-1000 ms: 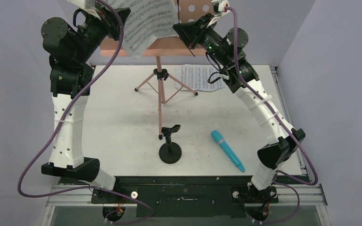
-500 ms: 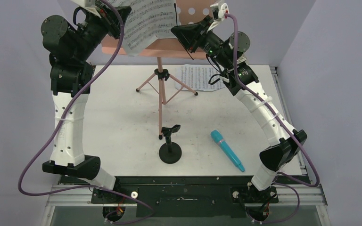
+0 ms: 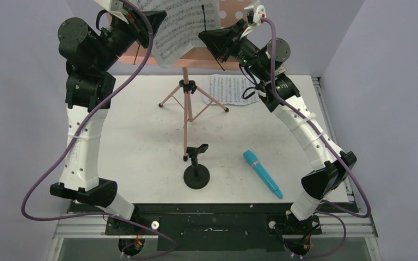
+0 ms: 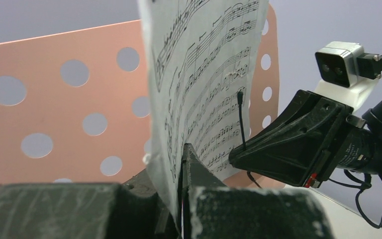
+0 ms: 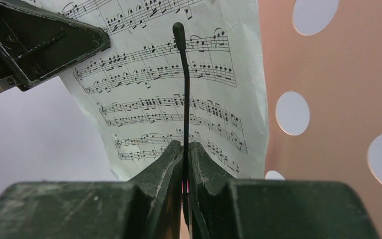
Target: Set up the instrument practice props
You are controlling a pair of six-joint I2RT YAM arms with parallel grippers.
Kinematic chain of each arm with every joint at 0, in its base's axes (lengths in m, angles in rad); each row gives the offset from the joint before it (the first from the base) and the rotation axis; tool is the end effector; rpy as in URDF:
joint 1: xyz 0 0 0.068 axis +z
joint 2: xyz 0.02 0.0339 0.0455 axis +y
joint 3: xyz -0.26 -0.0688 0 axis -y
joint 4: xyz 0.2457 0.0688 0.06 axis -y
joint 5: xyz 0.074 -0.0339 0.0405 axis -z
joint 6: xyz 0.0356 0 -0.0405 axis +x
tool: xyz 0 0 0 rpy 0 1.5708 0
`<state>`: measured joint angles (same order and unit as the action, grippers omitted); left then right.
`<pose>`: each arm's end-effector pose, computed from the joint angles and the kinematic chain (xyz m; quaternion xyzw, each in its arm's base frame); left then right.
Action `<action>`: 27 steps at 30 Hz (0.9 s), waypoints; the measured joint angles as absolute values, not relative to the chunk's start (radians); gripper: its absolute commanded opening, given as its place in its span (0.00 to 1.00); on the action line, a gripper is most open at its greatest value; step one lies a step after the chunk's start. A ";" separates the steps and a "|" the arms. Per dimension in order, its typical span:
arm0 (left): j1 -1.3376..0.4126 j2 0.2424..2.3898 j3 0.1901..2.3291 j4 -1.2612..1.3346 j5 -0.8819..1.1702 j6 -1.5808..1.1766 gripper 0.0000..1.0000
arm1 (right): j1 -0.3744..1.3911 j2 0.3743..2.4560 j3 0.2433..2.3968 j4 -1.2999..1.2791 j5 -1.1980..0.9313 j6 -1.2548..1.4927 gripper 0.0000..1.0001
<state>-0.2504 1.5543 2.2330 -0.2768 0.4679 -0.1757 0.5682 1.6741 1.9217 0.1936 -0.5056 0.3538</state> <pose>0.2543 -0.0816 0.6158 0.2133 0.5291 -0.2966 0.7659 0.2987 0.2112 0.5354 -0.2655 0.4927 0.4837 0.6729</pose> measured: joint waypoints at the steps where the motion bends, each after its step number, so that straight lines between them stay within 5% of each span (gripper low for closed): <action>1: -0.257 1.558 2.237 -0.276 0.470 -0.175 0.00 | 0.569 1.674 1.922 0.194 -0.506 0.354 0.05; 27: -0.354 1.679 2.308 -0.250 0.551 -0.176 0.00 | 0.569 1.662 1.896 0.213 -0.502 0.361 0.05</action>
<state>-0.3538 1.6787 2.3077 -0.2501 0.5514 -0.1761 0.5686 1.6619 1.8957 0.2131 -0.5022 0.3607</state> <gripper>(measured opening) 0.007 0.073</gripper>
